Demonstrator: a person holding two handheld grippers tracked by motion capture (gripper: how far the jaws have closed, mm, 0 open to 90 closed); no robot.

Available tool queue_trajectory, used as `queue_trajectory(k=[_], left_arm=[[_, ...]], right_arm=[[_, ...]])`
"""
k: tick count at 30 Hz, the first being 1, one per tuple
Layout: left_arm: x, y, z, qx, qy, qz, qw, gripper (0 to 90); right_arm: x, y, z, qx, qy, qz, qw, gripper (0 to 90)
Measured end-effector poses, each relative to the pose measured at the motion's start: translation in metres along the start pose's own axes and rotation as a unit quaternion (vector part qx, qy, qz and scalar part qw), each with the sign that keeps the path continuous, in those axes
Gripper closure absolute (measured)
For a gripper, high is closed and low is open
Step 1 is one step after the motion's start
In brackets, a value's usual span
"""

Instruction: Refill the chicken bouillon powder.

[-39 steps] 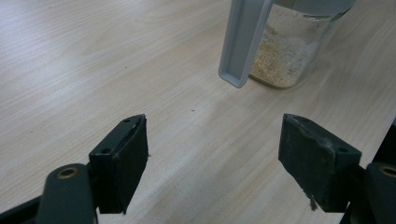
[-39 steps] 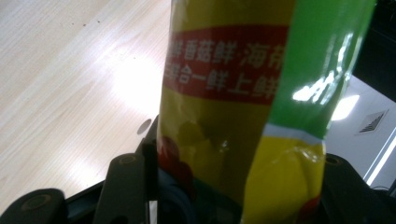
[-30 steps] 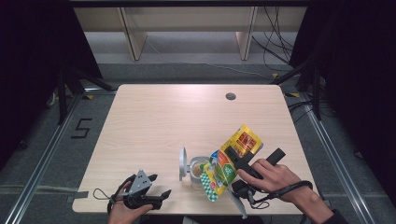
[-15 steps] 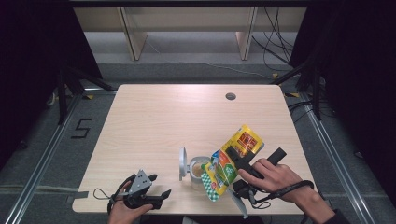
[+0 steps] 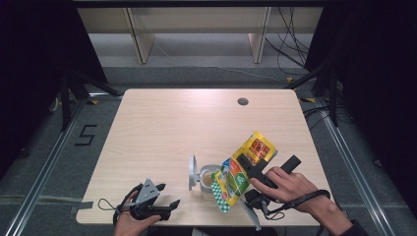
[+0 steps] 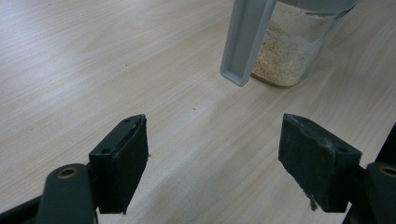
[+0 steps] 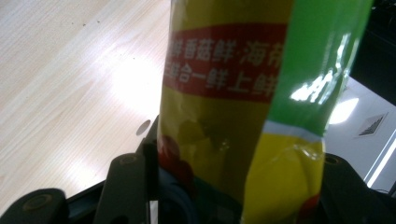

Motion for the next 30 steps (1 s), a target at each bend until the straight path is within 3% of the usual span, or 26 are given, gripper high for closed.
queue_trajectory(k=[11,16,19,30], left_arm=[[0.0,0.0,0.0,0.001,-0.001,0.001,1.0,23.9],[0.001,-0.001,-0.002,0.004,0.011,0.002,0.9999,23.9],[0.0,0.0,-0.001,0.004,0.0,0.001,1.0,23.9],[0.0,-0.001,-0.001,0.003,0.001,0.0,1.0,23.9]], right_arm=[[0.001,0.008,-0.001,0.006,0.0,0.0,1.0,52.1],[0.003,0.01,-0.001,0.008,-0.003,0.002,1.0,52.1],[0.006,0.011,0.0,0.006,-0.001,0.006,1.0,52.7],[0.009,0.014,0.002,0.005,-0.002,0.007,1.0,52.8]])
Point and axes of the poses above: each handheld gripper's, and its own axes: y roughly backward along the jaws, x roughly out of its underside, z roughly to its left, the point moved 7 cm from there along -y, roughly forward along the jaws, and after that the axes turned 1 degree about z, right-handed, at the moved point
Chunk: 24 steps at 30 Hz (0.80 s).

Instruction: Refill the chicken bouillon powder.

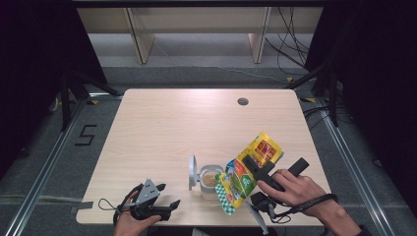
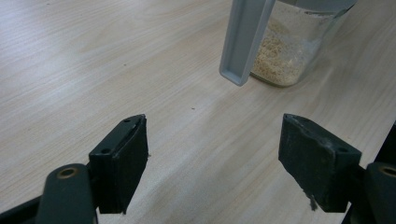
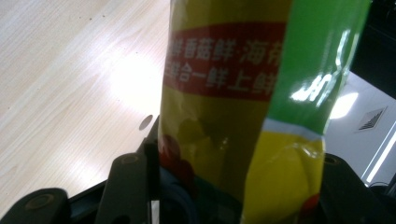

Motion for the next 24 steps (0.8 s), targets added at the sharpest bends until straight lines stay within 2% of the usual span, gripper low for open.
queue_trajectory(k=[12,14,15,24], left_arm=[[0.0,-0.0001,-0.0001,0.0,0.0,0.001,1.0,23.9],[0.0,0.0001,0.0,0.0,-0.001,0.001,1.0,23.9],[0.0,0.0001,0.0,0.0,-0.001,0.001,1.0,23.9],[0.0003,0.0002,-0.0001,0.001,0.0,0.003,1.0,23.9]], right_arm=[[0.0041,0.0017,-0.0008,0.001,-0.002,0.005,1.0,52.8],[0.0038,0.0027,-0.0002,-0.004,-0.003,0.002,1.0,52.9],[0.0037,0.0031,-0.0006,0.001,-0.001,0.003,1.0,52.9],[0.0008,0.0052,-0.0007,0.002,-0.002,-0.003,1.0,52.9]])
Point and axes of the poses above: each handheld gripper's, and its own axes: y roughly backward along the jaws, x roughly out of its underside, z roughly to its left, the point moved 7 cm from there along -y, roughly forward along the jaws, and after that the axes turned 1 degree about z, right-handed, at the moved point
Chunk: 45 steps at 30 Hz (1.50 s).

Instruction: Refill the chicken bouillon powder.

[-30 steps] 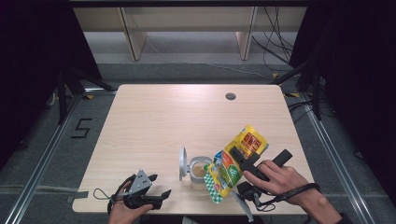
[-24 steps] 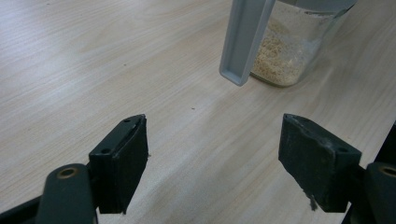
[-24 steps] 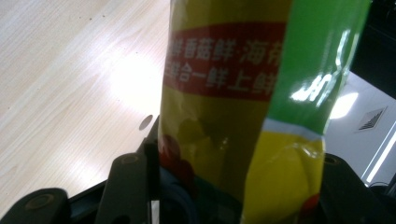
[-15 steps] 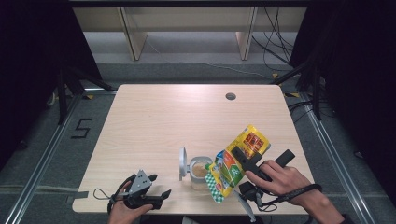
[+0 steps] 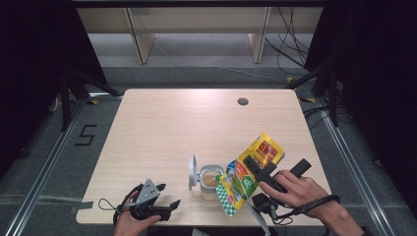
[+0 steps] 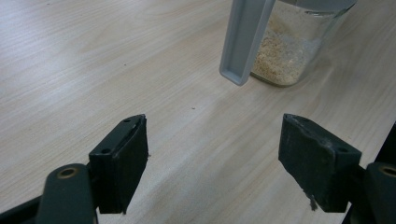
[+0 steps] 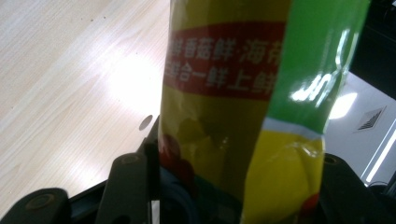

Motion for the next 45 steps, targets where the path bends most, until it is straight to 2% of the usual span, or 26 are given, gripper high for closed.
queue_trajectory(k=[4,5,6,7,8,9,11,19,32,36,37,40,41,45], left_arm=[[0.0,0.0,0.0,0.001,-0.001,0.001,1.0,23.9],[0.0,0.0,0.0,0.001,-0.001,0.001,1.0,23.9],[0.0,0.0,0.0,0.001,-0.001,0.001,1.0,23.9],[0.0,0.0,0.0,0.0,0.0,0.001,1.0,23.9],[0.0,0.0,0.0,0.0,0.0,0.001,1.0,23.9],[0.0,0.0,0.0,-0.002,-0.001,-0.002,1.0,23.9],[0.0,0.0,0.0,-0.001,-0.001,-0.002,1.0,23.9],[0.0,0.0,0.0,-0.004,-0.003,-0.003,1.0,23.9],[0.0,0.0,0.0,-0.002,-0.005,-0.002,1.0,23.9],[0.0,0.0,0.0,-0.001,-0.006,-0.001,1.0,23.9],[0.0,0.0,-0.002,-0.001,0.008,-0.001,1.0,23.9],[0.0,0.0,-0.001,-0.001,0.002,0.0,1.0,23.9],[0.0,0.0,-0.002,-0.001,0.008,-0.001,1.0,23.9],[0.0,0.0,-0.001,-0.001,0.008,-0.001,1.0,23.9]], right_arm=[[-0.001,0.001,-0.001,0.002,0.001,-0.001,1.0,53.0],[-0.002,0.001,0.0,-0.008,-0.001,-0.001,1.0,53.0],[-0.003,0.001,0.0,-0.007,-0.003,-0.005,1.0,53.0],[-0.004,0.002,-0.001,0.006,-0.004,-0.007,1.0,53.0],[-0.004,0.002,-0.001,0.006,-0.004,-0.007,1.0,53.0],[-0.009,-0.001,-0.002,0.027,-0.018,-0.03,0.999,53.0],[-0.01,-0.002,-0.002,0.021,-0.018,-0.032,0.9991,53.0],[-0.017,-0.011,-0.007,0.032,-0.019,-0.045,0.9983,53.1],[-0.009,-0.018,-0.007,0.027,-0.029,-0.033,0.9986,53.3],[-0.005,-0.015,-0.006,0.029,-0.03,-0.027,0.9988,53.3],[-0.004,-0.015,-0.006,0.029,-0.028,-0.025,0.9989,53.3],[-0.003,-0.011,-0.003,0.029,-0.03,-0.024,0.9988,53.3],[-0.002,-0.01,-0.003,0.028,-0.027,-0.023,0.999,53.3],[-0.003,-0.006,-0.001,0.027,-0.026,-0.023,0.999,53.3]])
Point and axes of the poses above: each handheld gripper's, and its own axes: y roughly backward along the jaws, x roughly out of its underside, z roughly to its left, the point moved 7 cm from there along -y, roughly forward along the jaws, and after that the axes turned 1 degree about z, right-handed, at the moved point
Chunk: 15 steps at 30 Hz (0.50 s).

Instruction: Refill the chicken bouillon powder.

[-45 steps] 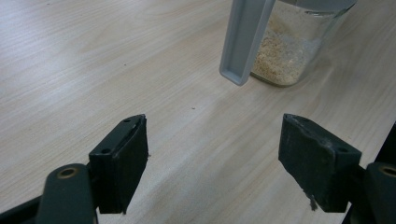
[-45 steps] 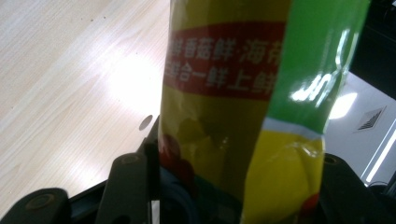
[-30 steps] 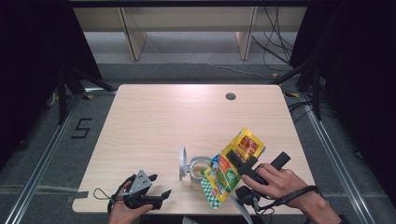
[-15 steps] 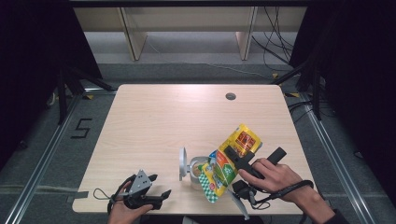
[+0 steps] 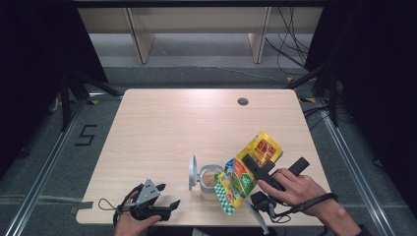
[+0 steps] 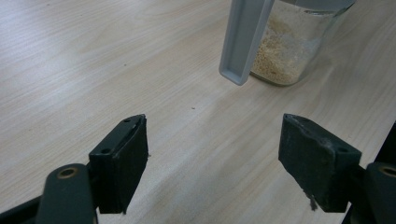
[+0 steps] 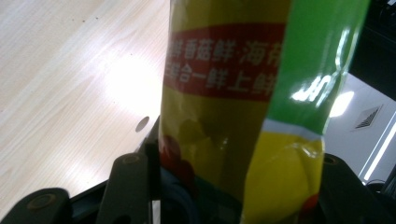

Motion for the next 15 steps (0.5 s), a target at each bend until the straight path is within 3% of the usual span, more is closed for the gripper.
queue_trajectory(k=[5,8,15], left_arm=[[-0.0002,-0.0006,-0.0013,0.002,0.005,-0.003,1.0,23.9],[-0.0006,0.0003,0.0013,-0.001,-0.012,0.0,0.9999,23.9],[-0.0005,0.0006,0.0011,-0.001,-0.013,0.0,0.9999,23.9]], right_arm=[[-0.002,0.0041,0.0013,0.001,0.0,-0.002,1.0,53.4],[-0.0028,0.0045,0.0012,0.001,0.003,-0.003,1.0,53.4],[-0.0089,-0.0008,-0.001,0.002,0.004,-0.012,0.9999,53.4]])
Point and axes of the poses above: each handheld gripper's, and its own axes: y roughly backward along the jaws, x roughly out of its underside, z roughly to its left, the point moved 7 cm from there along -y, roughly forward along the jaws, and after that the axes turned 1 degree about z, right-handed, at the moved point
